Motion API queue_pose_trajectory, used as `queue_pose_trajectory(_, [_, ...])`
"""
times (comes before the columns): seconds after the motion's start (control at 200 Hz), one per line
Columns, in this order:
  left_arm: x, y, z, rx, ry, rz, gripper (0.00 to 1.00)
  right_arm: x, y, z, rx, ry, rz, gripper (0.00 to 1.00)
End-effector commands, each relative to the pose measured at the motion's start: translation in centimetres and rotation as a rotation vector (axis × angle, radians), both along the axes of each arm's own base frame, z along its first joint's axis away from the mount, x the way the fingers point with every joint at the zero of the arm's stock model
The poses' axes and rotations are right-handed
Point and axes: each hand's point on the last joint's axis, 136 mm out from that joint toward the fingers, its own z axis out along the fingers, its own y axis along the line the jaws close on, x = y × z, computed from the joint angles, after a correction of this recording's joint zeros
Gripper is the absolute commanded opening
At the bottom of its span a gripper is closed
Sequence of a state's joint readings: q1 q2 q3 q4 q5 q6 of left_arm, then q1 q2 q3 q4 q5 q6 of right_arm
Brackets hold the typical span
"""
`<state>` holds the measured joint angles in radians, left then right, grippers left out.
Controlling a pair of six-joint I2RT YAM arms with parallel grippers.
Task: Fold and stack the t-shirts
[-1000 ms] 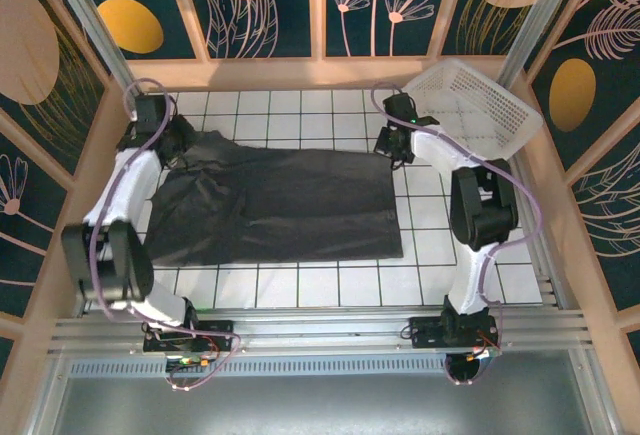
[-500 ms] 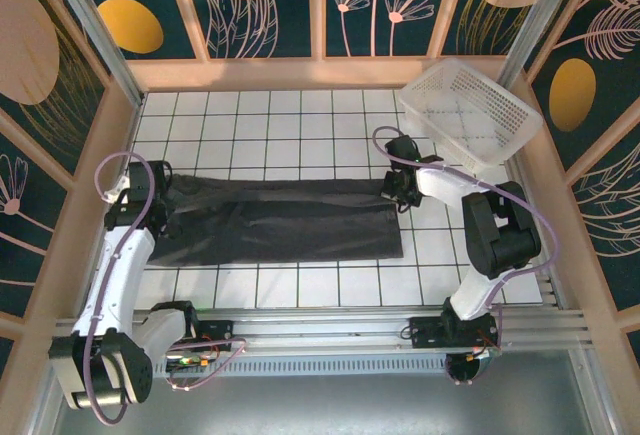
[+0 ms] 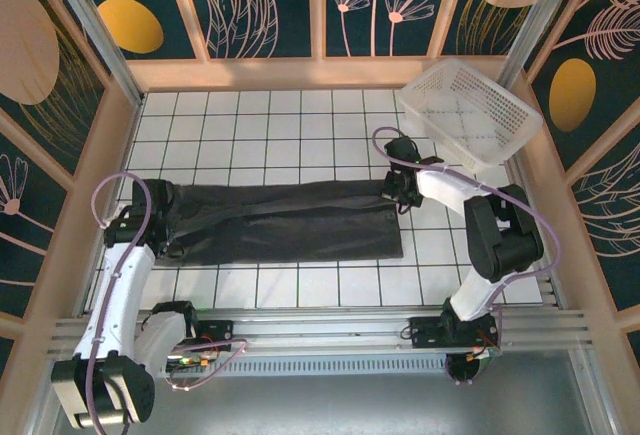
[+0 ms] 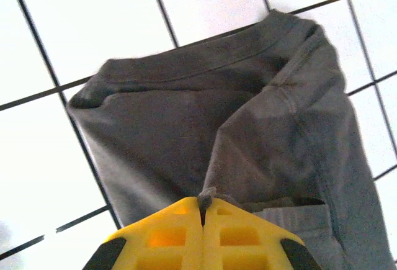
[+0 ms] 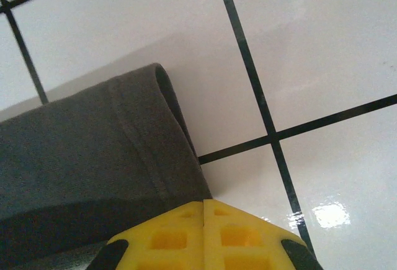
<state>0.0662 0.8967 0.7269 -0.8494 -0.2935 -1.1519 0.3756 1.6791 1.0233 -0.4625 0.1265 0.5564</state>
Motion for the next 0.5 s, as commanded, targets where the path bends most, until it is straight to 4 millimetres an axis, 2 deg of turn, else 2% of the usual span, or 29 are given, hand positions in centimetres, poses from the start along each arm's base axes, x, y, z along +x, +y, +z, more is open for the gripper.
queue_pose_trajectory(0.0, [-2.9,0.3,-2.2,0.002,0.101,0.052,0.0,-1.1,-0.7,1.4,-0.025,-0.035,-0.013,0.07])
queue_pose_trajectory(0.065, [-3.6,0.1,-3.3,-0.012,0.123,0.062,0.0,-1.6,-1.1,1.4,-0.026,-0.039,-0.026,0.23])
queue_pose_trajectory(0.135, [-4.1,-0.1,-4.2,-0.022,0.138,0.067,0.0,-1.7,-1.1,1.8,-0.017,-0.049,-0.037,0.29])
queue_pose_trajectory(0.245, [-4.1,0.0,-4.8,-0.019,0.147,0.07,0.0,-0.9,-0.2,2.9,0.021,-0.068,-0.045,0.29])
queue_pose_trajectory(0.34, [-3.7,0.3,-4.7,0.0,0.149,0.069,0.01,0.1,1.7,3.6,0.066,-0.08,-0.027,0.29])
queue_pose_trajectory(0.48, [-3.3,0.8,-4.4,0.034,0.164,0.061,0.04,1.1,4.9,3.0,0.118,-0.054,0.011,0.16])
queue_pose_trajectory(0.495, [-2.6,0.9,-4.1,0.038,0.139,0.06,0.04,1.1,5.2,2.9,0.123,-0.051,0.015,0.15])
